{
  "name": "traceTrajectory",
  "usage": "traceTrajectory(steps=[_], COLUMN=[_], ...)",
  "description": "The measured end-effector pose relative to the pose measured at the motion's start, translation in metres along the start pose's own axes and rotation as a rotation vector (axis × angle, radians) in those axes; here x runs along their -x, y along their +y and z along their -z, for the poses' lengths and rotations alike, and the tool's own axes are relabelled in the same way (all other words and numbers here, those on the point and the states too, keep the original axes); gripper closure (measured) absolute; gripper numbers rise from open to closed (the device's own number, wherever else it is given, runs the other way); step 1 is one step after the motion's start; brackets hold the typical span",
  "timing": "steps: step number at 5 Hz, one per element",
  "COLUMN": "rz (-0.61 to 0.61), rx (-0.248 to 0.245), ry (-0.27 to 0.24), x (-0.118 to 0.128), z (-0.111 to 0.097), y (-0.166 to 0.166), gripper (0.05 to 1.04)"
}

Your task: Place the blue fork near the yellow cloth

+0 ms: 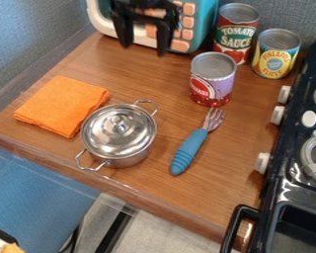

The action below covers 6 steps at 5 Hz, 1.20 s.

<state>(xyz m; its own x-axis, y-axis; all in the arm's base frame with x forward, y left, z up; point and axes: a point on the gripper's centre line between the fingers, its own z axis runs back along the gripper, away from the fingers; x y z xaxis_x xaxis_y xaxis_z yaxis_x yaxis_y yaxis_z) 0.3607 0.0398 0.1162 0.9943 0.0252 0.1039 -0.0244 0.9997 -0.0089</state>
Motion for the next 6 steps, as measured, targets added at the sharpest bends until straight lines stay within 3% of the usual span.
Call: traceTrajectory(steps=[1, 2, 5, 6], rz=[0.056, 0.104, 0.153, 0.130], rx=[0.017, 0.029, 0.018, 0.014], ry=[-0.020, 0.011, 0.053, 0.088], x=[0.020, 0.042, 0.080, 0.086], z=[-0.008, 0.004, 0.052, 0.071], y=[-0.028, -0.052, -0.091, -0.093], gripper=[0.083, 0.083, 0.083, 0.083])
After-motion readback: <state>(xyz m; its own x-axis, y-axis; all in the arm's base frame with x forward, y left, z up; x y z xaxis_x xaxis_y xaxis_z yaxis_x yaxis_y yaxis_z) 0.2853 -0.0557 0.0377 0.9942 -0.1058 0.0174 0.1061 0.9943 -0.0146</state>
